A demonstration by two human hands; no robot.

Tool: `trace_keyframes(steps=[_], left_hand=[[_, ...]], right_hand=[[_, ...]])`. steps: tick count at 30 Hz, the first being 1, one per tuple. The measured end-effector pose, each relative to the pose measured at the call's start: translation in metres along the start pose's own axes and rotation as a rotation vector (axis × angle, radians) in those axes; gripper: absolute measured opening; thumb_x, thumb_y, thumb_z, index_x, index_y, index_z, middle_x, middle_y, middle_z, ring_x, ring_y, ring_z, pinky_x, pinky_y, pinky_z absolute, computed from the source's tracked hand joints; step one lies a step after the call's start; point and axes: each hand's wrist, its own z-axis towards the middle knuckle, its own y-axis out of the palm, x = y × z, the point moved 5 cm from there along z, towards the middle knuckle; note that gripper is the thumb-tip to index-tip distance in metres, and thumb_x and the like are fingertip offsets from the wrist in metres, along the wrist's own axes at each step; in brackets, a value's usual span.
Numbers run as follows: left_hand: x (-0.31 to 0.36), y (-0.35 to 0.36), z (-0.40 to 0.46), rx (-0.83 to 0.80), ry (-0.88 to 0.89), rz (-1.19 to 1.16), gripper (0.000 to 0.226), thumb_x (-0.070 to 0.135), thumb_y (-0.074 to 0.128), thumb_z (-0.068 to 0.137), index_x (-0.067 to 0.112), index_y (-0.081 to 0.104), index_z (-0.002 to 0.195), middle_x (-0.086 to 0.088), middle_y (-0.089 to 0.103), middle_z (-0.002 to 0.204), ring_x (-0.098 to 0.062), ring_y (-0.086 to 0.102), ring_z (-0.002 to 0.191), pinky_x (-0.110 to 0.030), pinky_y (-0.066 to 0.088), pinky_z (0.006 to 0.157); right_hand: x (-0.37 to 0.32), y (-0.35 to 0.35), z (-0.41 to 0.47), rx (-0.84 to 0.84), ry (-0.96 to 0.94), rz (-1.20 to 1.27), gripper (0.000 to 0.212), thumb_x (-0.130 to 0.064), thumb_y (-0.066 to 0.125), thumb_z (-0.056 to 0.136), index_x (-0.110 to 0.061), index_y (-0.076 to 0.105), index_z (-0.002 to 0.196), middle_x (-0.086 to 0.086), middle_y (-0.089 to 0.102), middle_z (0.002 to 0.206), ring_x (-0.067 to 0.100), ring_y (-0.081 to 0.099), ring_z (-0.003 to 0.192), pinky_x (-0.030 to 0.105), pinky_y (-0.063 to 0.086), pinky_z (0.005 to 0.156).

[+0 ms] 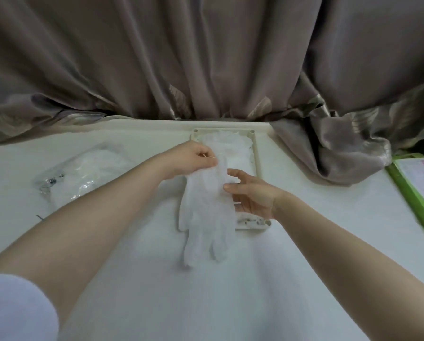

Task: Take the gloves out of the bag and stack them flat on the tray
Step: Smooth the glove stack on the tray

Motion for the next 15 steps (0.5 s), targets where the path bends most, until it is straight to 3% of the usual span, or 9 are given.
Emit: trace_keyframes(steps=[2,5,7,9,11,15], left_hand=[[-0.005,0.004,0.024,0.031,0.038,0.056,0.014,0.021,0.060,0.091,0.010,0.069,0.092,0.000,0.059,0.075,-0.005,0.049,0.064,-0.016,0.038,0.059],[-0.007,0.005,0.059,0.104,0.097,0.123,0.013,0.021,0.059,0.092,0.011,0.068,0.091,0.011,0.050,0.064,0.002,0.044,0.053,-0.006,0.031,0.048],[-0.007,0.003,0.071,0.163,0.138,0.138,0.013,0.022,0.059,0.092,0.013,0.067,0.091,0.013,0.052,0.069,0.003,0.045,0.059,-0.004,0.032,0.052],[-0.007,0.001,0.089,0.189,0.178,0.164,0.016,0.022,0.058,0.092,0.011,0.069,0.095,0.009,0.059,0.079,-0.002,0.053,0.072,-0.007,0.036,0.061],[-0.007,0.001,0.104,0.201,0.207,0.204,0.017,0.023,0.058,0.092,0.011,0.070,0.096,0.004,0.066,0.090,-0.013,0.060,0.088,-0.021,0.043,0.076],[-0.006,0.001,0.125,0.261,0.219,0.238,0.019,0.025,0.058,0.091,0.012,0.071,0.094,-0.003,0.071,0.095,-0.019,0.062,0.092,-0.036,0.048,0.083]], right_hand=[[-0.001,-0.014,0.015,0.147,0.016,-0.011,0.050,-0.008,0.065,0.087,-0.016,0.044,0.131,0.012,0.067,0.111,0.026,0.066,0.092,0.040,0.056,0.085],[-0.011,-0.031,0.033,0.221,0.063,-0.123,0.006,-0.009,0.063,0.088,-0.009,0.059,0.093,0.008,0.062,0.083,0.015,0.058,0.064,0.022,0.051,0.057],[-0.014,-0.043,0.037,0.281,0.064,-0.187,0.019,-0.010,0.066,0.087,-0.012,0.052,0.073,0.005,0.051,0.070,0.012,0.047,0.055,0.020,0.042,0.050],[-0.020,-0.056,0.047,0.337,0.049,-0.229,0.028,-0.011,0.066,0.086,-0.015,0.047,0.066,0.008,0.047,0.071,0.018,0.046,0.061,0.025,0.040,0.059],[-0.026,-0.067,0.054,0.409,0.010,-0.208,0.031,-0.010,0.064,0.087,-0.015,0.045,0.063,0.010,0.049,0.073,0.023,0.046,0.068,0.032,0.040,0.068],[-0.038,-0.081,0.059,0.598,-0.073,-0.273,0.023,-0.007,0.058,0.088,-0.013,0.047,0.069,0.003,0.047,0.061,0.016,0.040,0.053,0.022,0.035,0.050]])
